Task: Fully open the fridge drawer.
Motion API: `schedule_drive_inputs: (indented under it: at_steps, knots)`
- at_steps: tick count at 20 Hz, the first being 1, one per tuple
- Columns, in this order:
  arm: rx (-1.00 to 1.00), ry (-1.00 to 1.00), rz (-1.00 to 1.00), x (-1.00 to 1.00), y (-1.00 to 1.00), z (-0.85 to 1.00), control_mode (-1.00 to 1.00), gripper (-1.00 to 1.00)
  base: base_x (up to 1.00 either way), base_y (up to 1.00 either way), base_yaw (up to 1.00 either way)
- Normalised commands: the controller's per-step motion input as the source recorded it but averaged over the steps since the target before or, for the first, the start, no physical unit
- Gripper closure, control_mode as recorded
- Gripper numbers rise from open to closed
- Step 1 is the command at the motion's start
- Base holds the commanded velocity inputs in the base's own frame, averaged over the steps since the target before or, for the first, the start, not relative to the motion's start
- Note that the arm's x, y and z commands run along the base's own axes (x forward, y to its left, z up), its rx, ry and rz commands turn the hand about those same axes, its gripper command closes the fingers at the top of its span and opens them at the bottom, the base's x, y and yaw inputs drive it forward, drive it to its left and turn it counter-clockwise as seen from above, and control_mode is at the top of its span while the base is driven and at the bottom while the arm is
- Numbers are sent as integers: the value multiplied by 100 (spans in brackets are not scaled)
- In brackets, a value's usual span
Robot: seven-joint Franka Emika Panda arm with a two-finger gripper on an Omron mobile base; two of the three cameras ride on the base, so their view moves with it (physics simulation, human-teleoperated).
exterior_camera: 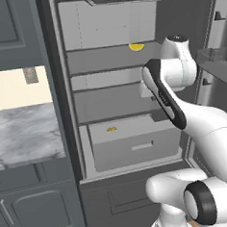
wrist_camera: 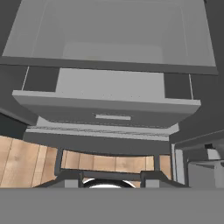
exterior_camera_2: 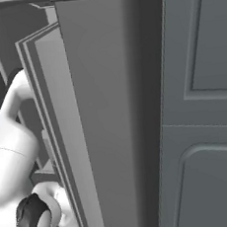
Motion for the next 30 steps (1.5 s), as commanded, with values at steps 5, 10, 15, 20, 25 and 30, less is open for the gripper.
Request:
schedule_drive_inputs:
  at_steps: [5,10,15,20,25,30]
  knots:
    - [0,0,0,-1,2,-3,-100,-100,0,0,0]
    - [0,0,0,0,21,-33,-100,-100,0,0,0]
    - [0,1,0,0,25,-40,-100,-100,0,0,0]
    - [0,0,0,2,12,-39,-100,-100,0,0,0]
    - [0,0,0,15,7,-52,-100,-100,0,0,0]
    - [0,0,0,35,10,-49,-100,-100,0,0,0]
